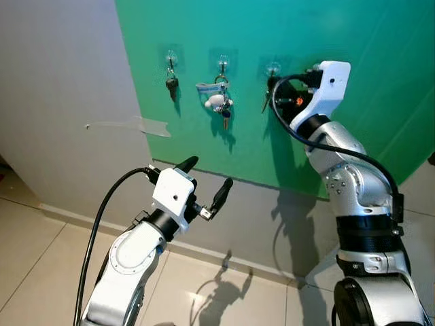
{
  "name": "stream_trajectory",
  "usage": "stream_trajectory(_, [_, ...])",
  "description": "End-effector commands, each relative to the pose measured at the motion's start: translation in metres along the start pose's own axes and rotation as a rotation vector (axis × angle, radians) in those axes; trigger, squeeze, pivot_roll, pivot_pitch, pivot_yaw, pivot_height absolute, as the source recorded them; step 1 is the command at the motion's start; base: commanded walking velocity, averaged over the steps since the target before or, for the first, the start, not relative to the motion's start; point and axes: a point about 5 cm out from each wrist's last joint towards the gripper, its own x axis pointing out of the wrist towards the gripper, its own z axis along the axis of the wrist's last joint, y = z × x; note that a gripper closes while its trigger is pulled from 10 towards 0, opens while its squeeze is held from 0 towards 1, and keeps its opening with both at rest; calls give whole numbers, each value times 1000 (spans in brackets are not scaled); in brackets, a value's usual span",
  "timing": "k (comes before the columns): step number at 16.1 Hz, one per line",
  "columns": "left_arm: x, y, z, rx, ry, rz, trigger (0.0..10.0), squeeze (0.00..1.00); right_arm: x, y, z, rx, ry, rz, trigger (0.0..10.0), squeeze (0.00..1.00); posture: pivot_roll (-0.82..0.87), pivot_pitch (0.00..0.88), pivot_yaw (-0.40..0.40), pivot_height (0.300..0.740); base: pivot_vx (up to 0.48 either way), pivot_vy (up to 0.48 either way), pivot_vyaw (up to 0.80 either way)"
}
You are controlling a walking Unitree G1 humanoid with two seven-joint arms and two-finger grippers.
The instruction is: Hang keys on a hook
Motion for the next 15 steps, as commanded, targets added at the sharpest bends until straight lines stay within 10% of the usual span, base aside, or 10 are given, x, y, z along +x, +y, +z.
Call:
stream_trajectory(1, [3, -1, 5, 9, -16, -17, 10000, 0, 0, -11, -12, 17, 61, -70, 10000, 0, 55, 0, -5, 740, 0, 0, 0])
stream_trajectory(8, [3, -2, 6, 7, -19, -14, 10000, 0, 6, 0, 14, 59, -93, 10, 10000, 0, 55, 0, -8, 740, 0, 0, 0])
stream_trajectory(15, [2, -4, 5, 3, -16, -24, 10000, 0, -14, -17, 0, -71, -8, -46, 10000, 0, 47, 0, -4, 740, 0, 0, 0])
